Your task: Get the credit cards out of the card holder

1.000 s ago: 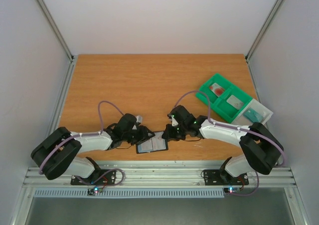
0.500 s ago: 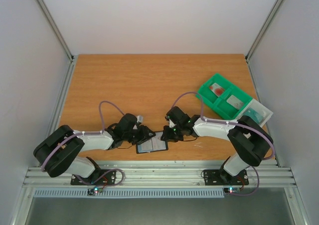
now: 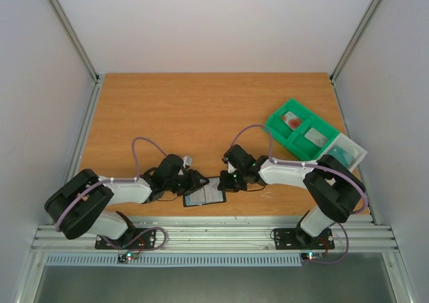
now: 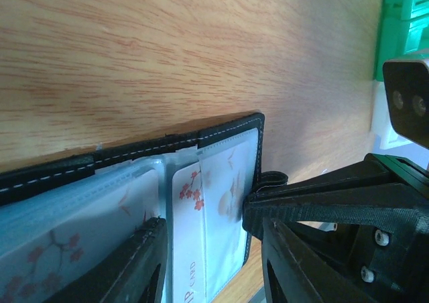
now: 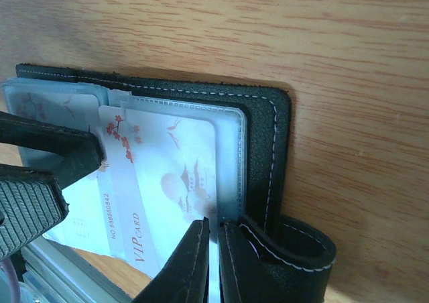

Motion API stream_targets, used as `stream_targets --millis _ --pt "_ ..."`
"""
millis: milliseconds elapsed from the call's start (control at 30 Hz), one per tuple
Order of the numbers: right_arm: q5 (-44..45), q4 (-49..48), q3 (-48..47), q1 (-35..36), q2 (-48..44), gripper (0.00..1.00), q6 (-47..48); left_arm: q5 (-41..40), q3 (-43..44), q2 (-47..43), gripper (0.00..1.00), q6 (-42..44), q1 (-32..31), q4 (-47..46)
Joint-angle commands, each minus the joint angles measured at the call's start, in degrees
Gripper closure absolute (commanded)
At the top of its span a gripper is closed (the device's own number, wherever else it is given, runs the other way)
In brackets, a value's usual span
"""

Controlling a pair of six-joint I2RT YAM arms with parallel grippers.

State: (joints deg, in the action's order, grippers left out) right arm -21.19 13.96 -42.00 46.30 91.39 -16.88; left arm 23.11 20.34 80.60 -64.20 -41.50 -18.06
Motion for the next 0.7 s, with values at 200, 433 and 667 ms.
stream_targets --millis 200,433,667 --pt "1.52 -1.20 2.77 0.46 2.29 0.93 -0.45 -0.15 -1.20 3.86 0.60 -1.62 -0.21 -3.60" --pt "1.25 -2.27 3.85 0.45 2.52 0.94 -0.41 0.04 -1.88 3.87 0.78 -3.16 -0.56 -7.10" --pt "1.12 -2.84 4.27 0.46 2.30 0.94 -0.45 -0.09 -1.36 1.81 0.79 -2.61 -0.53 -4.89"
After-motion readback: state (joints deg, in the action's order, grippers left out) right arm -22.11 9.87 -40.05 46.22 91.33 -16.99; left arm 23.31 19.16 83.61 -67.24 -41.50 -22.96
